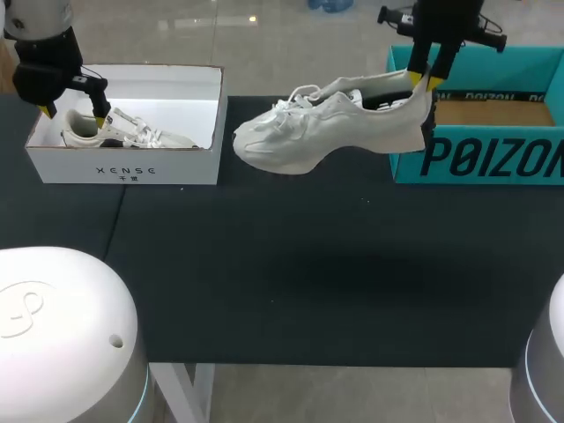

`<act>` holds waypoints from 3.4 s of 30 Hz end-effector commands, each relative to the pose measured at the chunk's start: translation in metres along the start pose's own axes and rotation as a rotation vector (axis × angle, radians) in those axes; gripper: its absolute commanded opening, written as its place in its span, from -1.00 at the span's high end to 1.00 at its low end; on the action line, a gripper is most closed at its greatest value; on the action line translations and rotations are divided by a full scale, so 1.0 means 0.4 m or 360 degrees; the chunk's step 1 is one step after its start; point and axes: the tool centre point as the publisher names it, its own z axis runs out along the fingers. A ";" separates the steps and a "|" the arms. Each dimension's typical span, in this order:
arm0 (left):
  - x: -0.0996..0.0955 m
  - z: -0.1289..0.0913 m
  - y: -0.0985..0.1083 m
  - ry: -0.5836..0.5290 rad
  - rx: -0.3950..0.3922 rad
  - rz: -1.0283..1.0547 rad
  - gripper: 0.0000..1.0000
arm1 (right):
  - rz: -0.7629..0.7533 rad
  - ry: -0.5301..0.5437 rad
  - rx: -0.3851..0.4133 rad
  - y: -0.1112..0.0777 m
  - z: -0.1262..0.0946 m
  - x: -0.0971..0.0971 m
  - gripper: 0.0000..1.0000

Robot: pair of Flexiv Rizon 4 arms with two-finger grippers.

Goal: Take the shoe out of the shoebox, open the shoe tongue, remove and reinsert the insole, then place the shoe into the shoebox

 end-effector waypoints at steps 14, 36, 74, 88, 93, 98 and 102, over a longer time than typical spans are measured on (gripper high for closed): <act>0.001 0.000 -0.002 0.0001 -0.0004 0.0002 -1.00 | 0.0001 0.0004 -0.0001 0.000 -0.003 -0.001 1.00; 0.001 0.000 -0.002 0.0001 -0.0004 0.0002 -1.00 | 0.0204 0.0090 0.0004 -0.068 -0.010 -0.050 1.00; 0.001 0.000 -0.002 0.0001 -0.0004 0.0002 -1.00 | 0.0118 0.0291 0.0058 -0.109 0.081 -0.060 1.00; 0.001 0.000 -0.002 0.0001 -0.0004 0.0002 -1.00 | 0.0031 0.0277 0.0137 -0.201 0.272 -0.067 1.00; 0.001 0.000 -0.002 0.0001 -0.0004 0.0002 -1.00 | 0.0030 0.0215 0.0152 -0.224 0.331 -0.075 1.00; 0.001 0.000 -0.002 0.0001 -0.0004 0.0002 -1.00 | 0.0041 0.0230 0.0178 -0.247 0.389 -0.080 1.00; 0.001 0.000 -0.002 0.0001 -0.0004 0.0002 -1.00 | 0.0052 0.0199 0.0202 -0.267 0.437 -0.084 1.00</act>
